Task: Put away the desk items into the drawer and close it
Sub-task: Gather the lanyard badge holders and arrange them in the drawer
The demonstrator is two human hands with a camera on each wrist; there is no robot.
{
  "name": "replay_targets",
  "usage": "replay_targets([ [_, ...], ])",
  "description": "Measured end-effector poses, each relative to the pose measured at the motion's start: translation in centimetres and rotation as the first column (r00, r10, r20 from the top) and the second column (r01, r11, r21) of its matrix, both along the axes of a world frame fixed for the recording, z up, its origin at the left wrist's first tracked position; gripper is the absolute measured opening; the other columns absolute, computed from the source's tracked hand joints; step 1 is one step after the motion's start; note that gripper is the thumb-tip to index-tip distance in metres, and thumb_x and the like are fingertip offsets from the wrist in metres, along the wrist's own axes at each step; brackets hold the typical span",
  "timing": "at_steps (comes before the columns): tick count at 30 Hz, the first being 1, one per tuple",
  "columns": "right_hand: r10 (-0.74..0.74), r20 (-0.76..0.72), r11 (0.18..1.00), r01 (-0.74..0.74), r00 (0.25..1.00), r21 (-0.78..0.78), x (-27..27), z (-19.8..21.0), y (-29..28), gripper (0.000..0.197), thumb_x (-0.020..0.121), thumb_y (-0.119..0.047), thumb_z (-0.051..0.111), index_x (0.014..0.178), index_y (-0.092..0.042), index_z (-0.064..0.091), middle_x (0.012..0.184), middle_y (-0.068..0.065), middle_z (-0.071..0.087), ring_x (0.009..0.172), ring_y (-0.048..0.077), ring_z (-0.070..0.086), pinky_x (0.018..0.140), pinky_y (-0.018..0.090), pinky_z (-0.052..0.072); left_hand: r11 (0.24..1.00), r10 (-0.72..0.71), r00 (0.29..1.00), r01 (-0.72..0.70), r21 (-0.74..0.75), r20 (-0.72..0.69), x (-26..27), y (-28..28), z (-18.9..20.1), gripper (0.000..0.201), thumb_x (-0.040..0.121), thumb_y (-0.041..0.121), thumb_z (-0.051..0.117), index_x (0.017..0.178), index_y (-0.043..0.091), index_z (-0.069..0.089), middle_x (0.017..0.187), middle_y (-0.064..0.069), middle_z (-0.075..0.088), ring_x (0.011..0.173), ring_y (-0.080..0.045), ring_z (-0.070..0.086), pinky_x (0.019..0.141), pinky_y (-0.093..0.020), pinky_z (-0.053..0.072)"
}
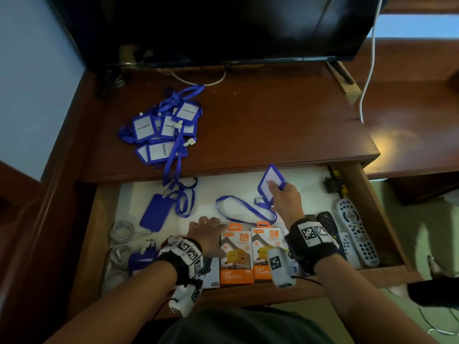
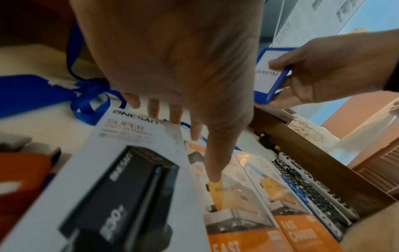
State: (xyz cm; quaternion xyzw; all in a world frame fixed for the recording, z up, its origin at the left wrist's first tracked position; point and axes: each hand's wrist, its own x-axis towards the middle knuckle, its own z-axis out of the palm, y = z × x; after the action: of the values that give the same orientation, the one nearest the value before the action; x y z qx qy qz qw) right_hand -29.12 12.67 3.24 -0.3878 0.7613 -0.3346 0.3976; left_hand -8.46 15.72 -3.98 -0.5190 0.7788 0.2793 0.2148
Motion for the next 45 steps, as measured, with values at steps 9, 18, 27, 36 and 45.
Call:
replay_targets([
  [9, 0.713, -0.174, 0.653, -0.555, 0.679, 0.515, -1.1, -4.9, 0.6, 0.038, 0.099, -0.032, 0.039, 0.109, -0.004, 0.063, 0.105, 0.018, 0.066, 0.097, 0.034, 0.061, 0.081, 0.036, 0.046, 0.989, 0.146, 0.989, -0.146, -0.012, -0.028, 0.8, 0.6, -0.6, 0.072, 0.077, 0.055, 0.062, 0.14, 0.036, 0.033, 0.152, -0.002, 0.02, 0.137, -0.03, 0.017, 0.108, -0.05, 0.023],
  [18, 0.727, -0.169, 0.633, -0.554, 0.666, 0.54, -0.2, -5.6, 0.9, 0.048, 0.101, -0.041, 0.037, 0.11, 0.002, 0.057, 0.11, 0.02, 0.063, 0.099, 0.033, 0.06, 0.077, 0.031, 0.042, 0.837, 0.534, 0.844, -0.537, 0.101, 0.059, 2.9, 1.9, -0.2, 0.103, 0.069, 0.049, 0.077, 0.148, 0.032, 0.014, 0.145, -0.012, 0.017, 0.128, -0.039, 0.039, 0.101, -0.044, 0.043],
  [27, 0.615, -0.213, 0.747, -0.475, 0.759, 0.465, -0.1, -4.8, -0.1, 0.036, 0.1, -0.035, 0.041, 0.099, -0.004, 0.059, 0.088, 0.012, 0.059, 0.082, 0.028, 0.058, 0.062, 0.028, 0.041, 0.825, 0.538, 0.843, -0.533, 0.185, 0.03, 2.8, 0.8, -0.4, 0.096, 0.065, 0.058, 0.077, 0.139, 0.026, 0.025, 0.124, -0.005, 0.056, 0.11, -0.025, 0.057, 0.095, -0.04, 0.049],
  [36, -0.067, 0.319, 0.983, 0.008, 0.945, 0.181, -0.5, 2.0, -0.6, 0.015, 0.095, -0.022, 0.054, 0.092, -0.007, 0.054, 0.092, 0.023, 0.066, 0.081, 0.041, 0.069, 0.073, 0.054, 0.058, 0.814, 0.52, 0.852, -0.517, 0.263, 0.065, 3.5, -0.1, -0.8, 0.109, 0.067, 0.054, 0.075, 0.148, 0.025, 0.009, 0.135, -0.008, 0.05, 0.116, -0.027, 0.055, 0.097, -0.043, 0.049],
  [45, 0.093, 0.517, 0.991, -0.131, 0.851, 0.036, 2.3, 5.2, 1.5, 0.008, 0.094, -0.015, 0.057, 0.091, -0.008, 0.059, 0.08, 0.012, 0.061, 0.064, 0.021, 0.06, 0.048, 0.025, 0.049, 0.941, 0.311, 0.699, -0.322, 0.105, -0.644, 1.4, -3.5, 7.7, 0.106, 0.064, 0.041, 0.084, 0.147, 0.034, 0.019, 0.153, 0.008, 0.02, 0.14, -0.011, 0.019, 0.111, -0.034, 0.022],
])
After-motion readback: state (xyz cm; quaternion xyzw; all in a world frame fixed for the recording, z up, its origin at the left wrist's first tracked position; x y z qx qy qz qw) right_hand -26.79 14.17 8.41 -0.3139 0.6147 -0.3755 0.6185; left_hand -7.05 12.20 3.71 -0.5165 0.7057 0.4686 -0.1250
